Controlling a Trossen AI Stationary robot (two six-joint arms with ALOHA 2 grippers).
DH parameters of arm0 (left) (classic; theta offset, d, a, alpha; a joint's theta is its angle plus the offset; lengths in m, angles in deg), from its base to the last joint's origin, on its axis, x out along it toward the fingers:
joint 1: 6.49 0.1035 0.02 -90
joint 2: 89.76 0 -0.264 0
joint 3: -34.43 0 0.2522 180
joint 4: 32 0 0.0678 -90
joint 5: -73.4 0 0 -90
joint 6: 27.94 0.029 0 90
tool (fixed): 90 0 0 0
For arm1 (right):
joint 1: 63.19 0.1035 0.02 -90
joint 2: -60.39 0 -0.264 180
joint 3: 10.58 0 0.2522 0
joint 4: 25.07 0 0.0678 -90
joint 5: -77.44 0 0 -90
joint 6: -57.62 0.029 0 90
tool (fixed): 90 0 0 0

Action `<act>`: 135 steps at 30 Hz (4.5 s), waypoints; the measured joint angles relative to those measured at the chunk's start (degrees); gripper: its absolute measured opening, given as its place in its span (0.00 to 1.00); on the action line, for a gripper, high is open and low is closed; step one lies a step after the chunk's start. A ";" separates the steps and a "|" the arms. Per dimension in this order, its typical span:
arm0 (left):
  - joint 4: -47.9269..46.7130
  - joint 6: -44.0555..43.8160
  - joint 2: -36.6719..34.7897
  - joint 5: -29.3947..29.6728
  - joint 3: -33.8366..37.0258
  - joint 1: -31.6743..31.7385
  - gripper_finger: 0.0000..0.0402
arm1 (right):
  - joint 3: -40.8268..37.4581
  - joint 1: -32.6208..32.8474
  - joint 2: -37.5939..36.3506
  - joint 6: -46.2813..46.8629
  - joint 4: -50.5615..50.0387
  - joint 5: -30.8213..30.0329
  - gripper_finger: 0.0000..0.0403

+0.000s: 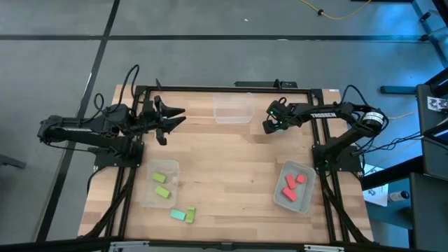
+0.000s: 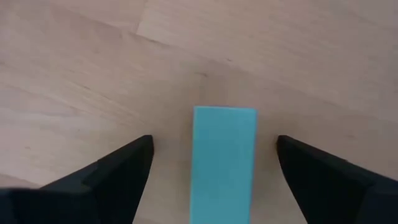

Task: Sort & place blocks by color
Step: Put the top right blue block into the top transparent bin

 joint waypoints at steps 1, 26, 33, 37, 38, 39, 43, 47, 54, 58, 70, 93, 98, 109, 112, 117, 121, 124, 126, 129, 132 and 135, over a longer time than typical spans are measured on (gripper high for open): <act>0.00 0.00 0.00 0.01 0.00 0.00 0.37 | -0.02 0.00 0.00 0.00 -0.07 0.07 0.84; 0.02 2.11 0.00 1.76 0.00 0.00 0.37 | -9.90 10.81 -27.39 -8.95 26.53 17.89 0.32; -0.05 2.07 0.84 1.75 0.00 0.00 0.37 | -10.49 20.16 -30.92 -6.46 43.97 18.48 0.32; -0.13 2.07 2.14 1.34 0.04 0.00 0.37 | -6.15 24.54 -30.26 -10.32 44.51 16.35 0.32; -0.15 2.07 2.53 1.16 0.04 0.00 0.37 | -5.41 25.11 -30.03 -11.28 44.45 16.08 0.32; -0.19 2.07 2.88 1.00 0.04 -0.04 0.37 | -4.83 25.50 -29.87 -11.76 44.45 15.71 0.32; -0.18 1.62 3.77 -0.46 0.04 -0.04 0.37 | -3.92 25.97 -29.83 -13.06 44.66 14.60 0.32; -0.09 0.25 3.72 -2.11 0.04 -0.04 0.37 | -3.92 25.97 -29.83 -13.11 47.78 14.60 0.32; 0.80 -1.31 3.72 -2.22 0.04 -0.02 0.37 | -3.90 25.97 -29.83 -14.41 52.23 14.96 0.32; 1.33 -3.00 3.72 -2.65 0.04 -0.02 0.37 | -3.90 25.97 -29.85 -14.87 53.06 15.03 0.32; 1.33 -2.89 3.72 -3.55 0.04 0.00 0.37 | -3.90 26.32 -29.83 -19.37 51.56 15.01 0.32; 8.96 -3.29 12.19 -2.05 0.01 -0.04 0.37 | 6.50 28.67 -17.69 -26.95 50.71 13.10 0.32; 13.40 -9.10 17.08 -4.66 -0.02 -0.02 0.38 | 13.19 28.61 -13.28 -29.59 47.37 14.76 0.32; 18.37 -8.86 28.02 -9.44 -5.55 0.00 0.51 | 17.21 28.63 -8.23 -29.45 45.79 16.65 0.32; 18.24 -6.82 32.33 -10.62 -8.92 0.00 0.53 | 17.21 28.63 -8.26 -29.62 46.02 16.66 0.32; 18.17 -6.41 37.16 -11.29 -12.47 0.23 0.54 | 17.21 28.63 -8.29 -29.77 45.73 16.73 0.32; 18.40 -5.86 38.57 -11.46 -13.51 0.23 0.54 | 17.21 28.60 -8.35 -29.87 45.44 18.45 0.32; 18.43 -1.74 38.55 -13.23 -13.60 0.07 0.54 | 17.21 28.61 -8.33 -30.20 45.51 18.68 0.32; 18.40 -0.02 38.21 -13.21 -13.60 -0.31 0.53 | 17.21 28.65 -8.29 -30.28 45.86 18.76 0.32; 18.32 1.29 38.08 -11.88 -13.60 -0.81 0.52 | 17.21 28.65 -8.28 -30.27 45.89 18.92 0.32; 18.24 2.37 37.79 -11.29 -13.60 -0.81 0.48 | 17.21 28.65 -8.28 -30.24 46.20 18.84 0.32; 17.84 2.45 37.79 -10.90 -13.60 -0.81 0.37 | 17.21 28.62 -8.28 -30.02 45.82 18.57 0.32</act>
